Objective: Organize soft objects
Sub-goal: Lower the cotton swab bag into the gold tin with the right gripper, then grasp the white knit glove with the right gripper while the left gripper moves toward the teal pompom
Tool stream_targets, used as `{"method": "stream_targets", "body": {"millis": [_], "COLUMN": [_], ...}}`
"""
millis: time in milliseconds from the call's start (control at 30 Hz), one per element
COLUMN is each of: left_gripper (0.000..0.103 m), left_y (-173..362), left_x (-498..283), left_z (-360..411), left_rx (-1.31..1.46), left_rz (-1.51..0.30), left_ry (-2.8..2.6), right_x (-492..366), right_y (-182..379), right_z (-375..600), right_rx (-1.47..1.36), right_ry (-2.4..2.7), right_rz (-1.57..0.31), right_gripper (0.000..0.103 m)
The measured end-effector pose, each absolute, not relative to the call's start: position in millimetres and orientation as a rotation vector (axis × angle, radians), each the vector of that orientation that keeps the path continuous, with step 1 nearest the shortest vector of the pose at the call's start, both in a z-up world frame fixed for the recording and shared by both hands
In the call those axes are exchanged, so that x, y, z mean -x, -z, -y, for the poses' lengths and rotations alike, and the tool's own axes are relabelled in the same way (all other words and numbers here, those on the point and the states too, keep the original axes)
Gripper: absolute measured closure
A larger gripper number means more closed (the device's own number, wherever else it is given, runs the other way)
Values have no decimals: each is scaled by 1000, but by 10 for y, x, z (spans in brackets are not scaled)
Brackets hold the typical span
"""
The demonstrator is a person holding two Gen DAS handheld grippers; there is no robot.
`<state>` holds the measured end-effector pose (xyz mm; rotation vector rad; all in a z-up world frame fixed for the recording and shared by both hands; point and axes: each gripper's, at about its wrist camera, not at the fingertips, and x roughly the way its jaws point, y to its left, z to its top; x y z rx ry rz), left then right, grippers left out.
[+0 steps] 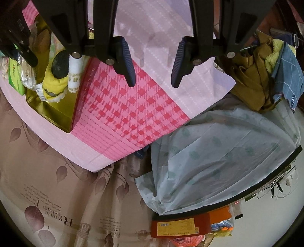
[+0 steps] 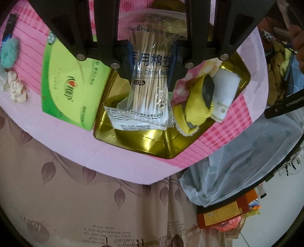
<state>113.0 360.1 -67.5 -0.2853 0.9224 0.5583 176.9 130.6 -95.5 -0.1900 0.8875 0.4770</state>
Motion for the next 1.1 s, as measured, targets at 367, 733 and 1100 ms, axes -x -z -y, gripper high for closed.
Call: {"method": "stream_targets", "body": {"millis": [367,733,1100], "left_gripper": [63,63,58], "left_y": [719,718,801], "left_x": [-1154,-1183,-1254], "left_z": [-3559,-3454,-3303], "left_rx": [280,234,168], "left_rz": [-939,-938,-967], "left_ry": [-544,-526,-499], "right_x": [-1778,-1533,-1902], "right_y": [991,460,558], "right_z": [-1302,-522,1279], "right_rx": [179,137,145], "right_ry": [-488,-439,-113], "right_rz": [-881,-748,-744], "right_gripper": [41,33,31]}}
